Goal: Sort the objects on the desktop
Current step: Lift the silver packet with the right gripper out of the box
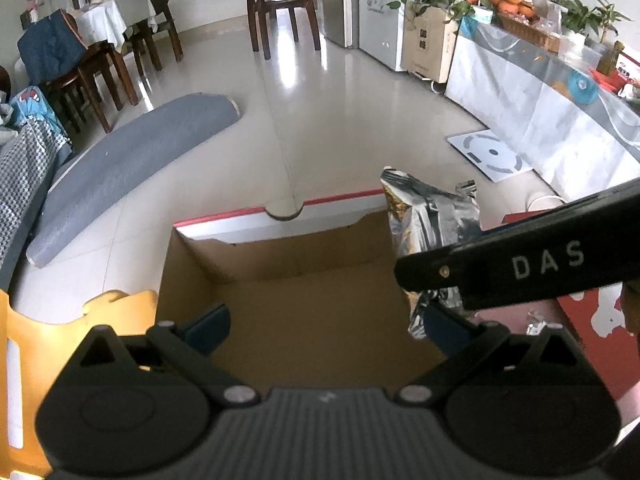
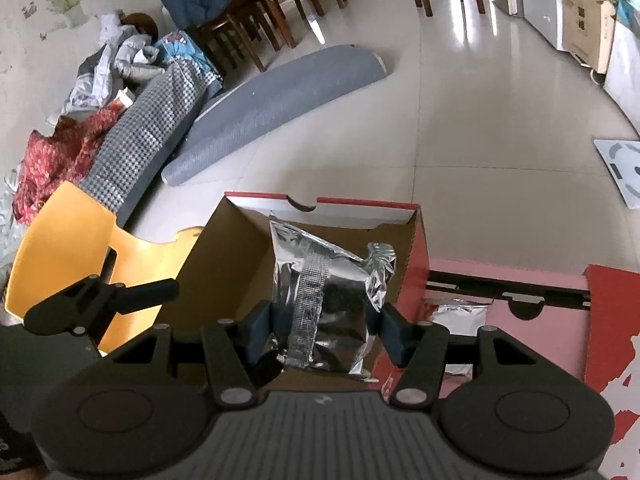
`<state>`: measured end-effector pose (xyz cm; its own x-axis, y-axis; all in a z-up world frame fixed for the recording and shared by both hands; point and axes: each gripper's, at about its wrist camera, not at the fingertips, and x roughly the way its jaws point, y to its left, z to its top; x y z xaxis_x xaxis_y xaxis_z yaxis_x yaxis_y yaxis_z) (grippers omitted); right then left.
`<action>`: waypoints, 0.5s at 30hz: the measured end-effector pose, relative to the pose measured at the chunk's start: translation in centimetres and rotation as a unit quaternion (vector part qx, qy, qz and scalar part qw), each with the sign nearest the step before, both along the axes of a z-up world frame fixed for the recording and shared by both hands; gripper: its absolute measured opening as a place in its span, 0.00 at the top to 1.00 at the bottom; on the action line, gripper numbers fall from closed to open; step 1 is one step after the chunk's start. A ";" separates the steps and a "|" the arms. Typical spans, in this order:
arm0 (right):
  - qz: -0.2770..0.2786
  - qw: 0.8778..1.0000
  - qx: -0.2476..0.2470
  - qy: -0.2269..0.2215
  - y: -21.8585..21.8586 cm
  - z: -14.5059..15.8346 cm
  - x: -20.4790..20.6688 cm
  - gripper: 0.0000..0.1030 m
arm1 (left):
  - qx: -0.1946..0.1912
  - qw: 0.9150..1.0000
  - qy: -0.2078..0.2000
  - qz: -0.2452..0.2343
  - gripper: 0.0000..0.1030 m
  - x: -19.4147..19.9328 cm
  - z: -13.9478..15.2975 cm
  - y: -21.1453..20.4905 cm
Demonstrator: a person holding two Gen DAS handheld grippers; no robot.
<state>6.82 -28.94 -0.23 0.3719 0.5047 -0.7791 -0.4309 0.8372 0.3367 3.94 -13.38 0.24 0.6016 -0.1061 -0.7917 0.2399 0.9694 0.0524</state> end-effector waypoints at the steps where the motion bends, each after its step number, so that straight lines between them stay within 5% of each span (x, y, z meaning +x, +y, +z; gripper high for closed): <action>1: -0.001 1.000 0.002 -0.001 -0.2 0.1 0.0 0.45 | -0.003 1.000 -0.002 -0.001 0.00 0.0 0.1 -0.1; 15: -0.066 0.998 -0.024 0.004 -5.8 -1.1 1.1 0.45 | -0.017 0.999 -0.006 -0.037 0.00 0.4 -0.3 -4.2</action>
<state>7.94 -34.75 -1.31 0.4268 0.4136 -0.8042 -0.3128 0.9019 0.2978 4.32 -17.60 -0.08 0.5998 -0.1776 -0.7802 0.3106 0.9503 0.0225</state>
